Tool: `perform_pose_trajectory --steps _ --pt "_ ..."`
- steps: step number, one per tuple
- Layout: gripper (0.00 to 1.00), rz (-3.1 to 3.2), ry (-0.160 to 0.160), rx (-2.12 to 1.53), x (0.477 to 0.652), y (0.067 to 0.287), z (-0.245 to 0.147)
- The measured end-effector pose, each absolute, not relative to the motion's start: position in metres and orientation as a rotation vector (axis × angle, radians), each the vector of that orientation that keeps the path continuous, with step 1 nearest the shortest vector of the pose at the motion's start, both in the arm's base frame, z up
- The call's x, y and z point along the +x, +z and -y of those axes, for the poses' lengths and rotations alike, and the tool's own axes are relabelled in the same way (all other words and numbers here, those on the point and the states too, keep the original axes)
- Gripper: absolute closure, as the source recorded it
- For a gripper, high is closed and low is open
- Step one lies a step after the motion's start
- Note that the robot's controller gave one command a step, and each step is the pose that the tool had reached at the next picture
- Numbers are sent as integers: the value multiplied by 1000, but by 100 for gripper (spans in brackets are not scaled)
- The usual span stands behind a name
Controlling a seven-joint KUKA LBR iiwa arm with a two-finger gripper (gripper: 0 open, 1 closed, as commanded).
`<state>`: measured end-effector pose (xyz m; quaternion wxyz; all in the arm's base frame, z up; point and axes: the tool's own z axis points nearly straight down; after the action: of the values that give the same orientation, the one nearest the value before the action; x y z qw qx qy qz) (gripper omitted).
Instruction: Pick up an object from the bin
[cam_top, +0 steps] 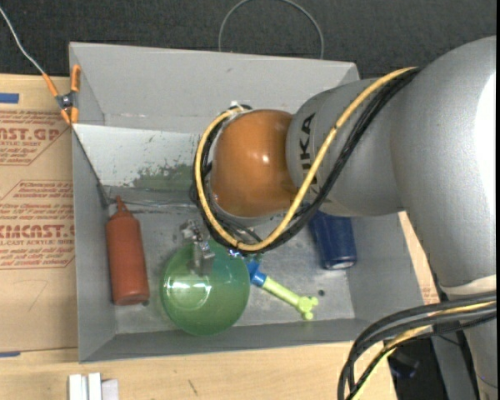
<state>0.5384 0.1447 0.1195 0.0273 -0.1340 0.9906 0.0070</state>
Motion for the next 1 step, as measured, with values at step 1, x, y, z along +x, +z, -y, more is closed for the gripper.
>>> perform_pose_trajectory --steps 1 --pt "100 -3057 20 -440 536 118 -143"
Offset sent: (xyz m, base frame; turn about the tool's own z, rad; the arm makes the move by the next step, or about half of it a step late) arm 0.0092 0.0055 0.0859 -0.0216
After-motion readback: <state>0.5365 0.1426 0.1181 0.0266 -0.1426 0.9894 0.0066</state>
